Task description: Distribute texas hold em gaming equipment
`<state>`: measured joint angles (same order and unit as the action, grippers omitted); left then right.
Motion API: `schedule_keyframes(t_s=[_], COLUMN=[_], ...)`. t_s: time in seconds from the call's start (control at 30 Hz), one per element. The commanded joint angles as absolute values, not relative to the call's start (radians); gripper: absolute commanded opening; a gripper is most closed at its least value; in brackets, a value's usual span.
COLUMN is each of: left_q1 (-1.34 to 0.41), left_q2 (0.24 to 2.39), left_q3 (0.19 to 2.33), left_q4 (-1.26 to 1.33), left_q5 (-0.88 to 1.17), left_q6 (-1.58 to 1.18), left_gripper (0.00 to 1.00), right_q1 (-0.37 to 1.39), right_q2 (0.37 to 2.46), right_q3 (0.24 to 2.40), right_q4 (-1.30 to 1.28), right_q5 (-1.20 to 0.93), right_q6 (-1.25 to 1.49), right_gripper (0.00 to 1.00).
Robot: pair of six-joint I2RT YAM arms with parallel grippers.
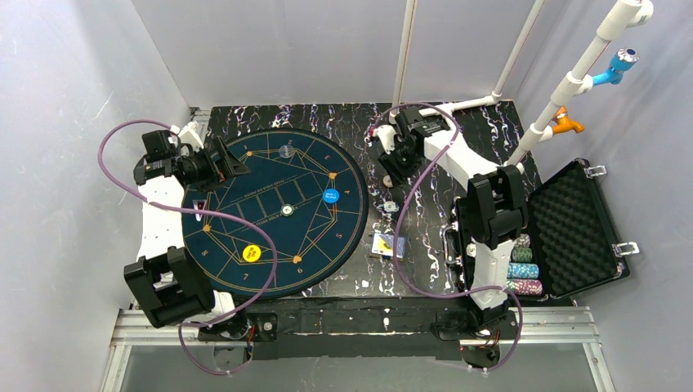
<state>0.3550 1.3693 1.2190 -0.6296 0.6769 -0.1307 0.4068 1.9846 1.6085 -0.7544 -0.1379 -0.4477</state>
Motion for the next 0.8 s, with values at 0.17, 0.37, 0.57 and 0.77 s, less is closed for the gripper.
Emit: schedule_keyframes(t_s=[0.17,0.37,0.57,0.77], left_q1=[0.371,0.403,0.422,0.431], left_q2=[1.408,1.407,1.4,1.399], left_q3=[1.25,1.245,1.234,1.224], left_q4=[-0.64,-0.632,-0.626,-0.618], left_q5=[0.79,0.813,0.817,0.81], left_q6=[-0.156,-0.174,-0.185,-0.192], left_gripper=[0.98,0.98,0.98,0.98], right_q1=[0.597,0.742,0.834,0.877], right_q2=[2.033,2.197,2.381,2.449], right_q3=[1.859,2.048,2.243,2.271], right_q4=[-0.703,-0.657,-0.616,-0.528], right_q5=[-0.241,-0.23,-0.194,-0.15], right_q6=[-0.357,-0.309,-0.262,-0.235], right_gripper=[0.34,0.33,0.33,0.35])
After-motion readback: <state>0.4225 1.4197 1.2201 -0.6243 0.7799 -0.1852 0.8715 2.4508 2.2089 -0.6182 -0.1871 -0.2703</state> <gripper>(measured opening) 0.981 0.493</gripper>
